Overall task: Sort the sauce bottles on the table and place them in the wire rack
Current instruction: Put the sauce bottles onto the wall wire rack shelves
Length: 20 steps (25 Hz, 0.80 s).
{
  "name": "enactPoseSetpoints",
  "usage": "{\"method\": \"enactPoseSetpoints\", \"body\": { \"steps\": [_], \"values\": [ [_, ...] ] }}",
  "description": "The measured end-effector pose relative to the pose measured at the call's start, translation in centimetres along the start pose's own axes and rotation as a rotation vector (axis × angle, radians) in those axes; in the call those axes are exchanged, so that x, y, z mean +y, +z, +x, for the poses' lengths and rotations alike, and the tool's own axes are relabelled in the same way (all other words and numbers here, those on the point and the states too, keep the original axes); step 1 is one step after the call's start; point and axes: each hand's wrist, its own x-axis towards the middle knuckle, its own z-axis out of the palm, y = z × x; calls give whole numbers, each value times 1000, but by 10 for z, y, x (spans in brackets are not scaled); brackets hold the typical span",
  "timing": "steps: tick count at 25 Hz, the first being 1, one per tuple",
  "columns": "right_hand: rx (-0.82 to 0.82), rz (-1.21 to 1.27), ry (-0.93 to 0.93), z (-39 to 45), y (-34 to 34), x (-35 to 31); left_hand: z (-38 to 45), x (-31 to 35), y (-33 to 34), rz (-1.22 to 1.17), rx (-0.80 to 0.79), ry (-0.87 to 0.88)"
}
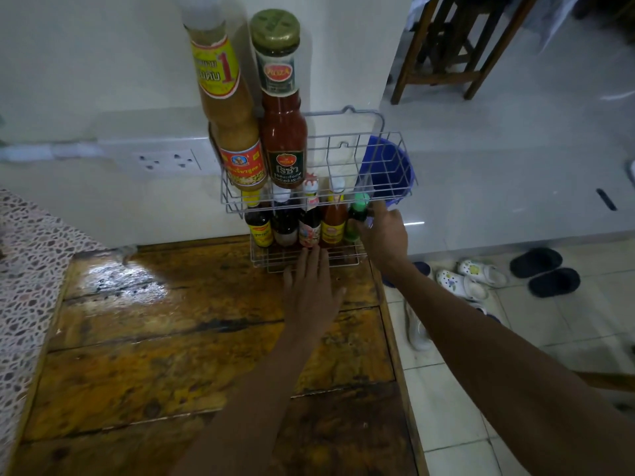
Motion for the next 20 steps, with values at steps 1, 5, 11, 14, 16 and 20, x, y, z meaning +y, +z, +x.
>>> {"method": "enactPoseSetpoints", "body": {
  "steps": [1,5,11,14,16,20],
  "values": [
    [-14,48,5,3,2,1,0,0,0,-1,-3,-1],
    [-4,164,11,6,8,2,0,-2,-1,11,-16,0],
    [4,201,9,7,12,2,-1,-3,-2,21,-17,3],
    [-21,205,14,6,11,2,-2,-3,-5,21,-28,15],
    [-18,193,11,5,10,1,-2,-5,-7,28,-28,25],
    [-33,193,0,0,5,0,-5,-7,-9,49,-29,39]
  ]
}}
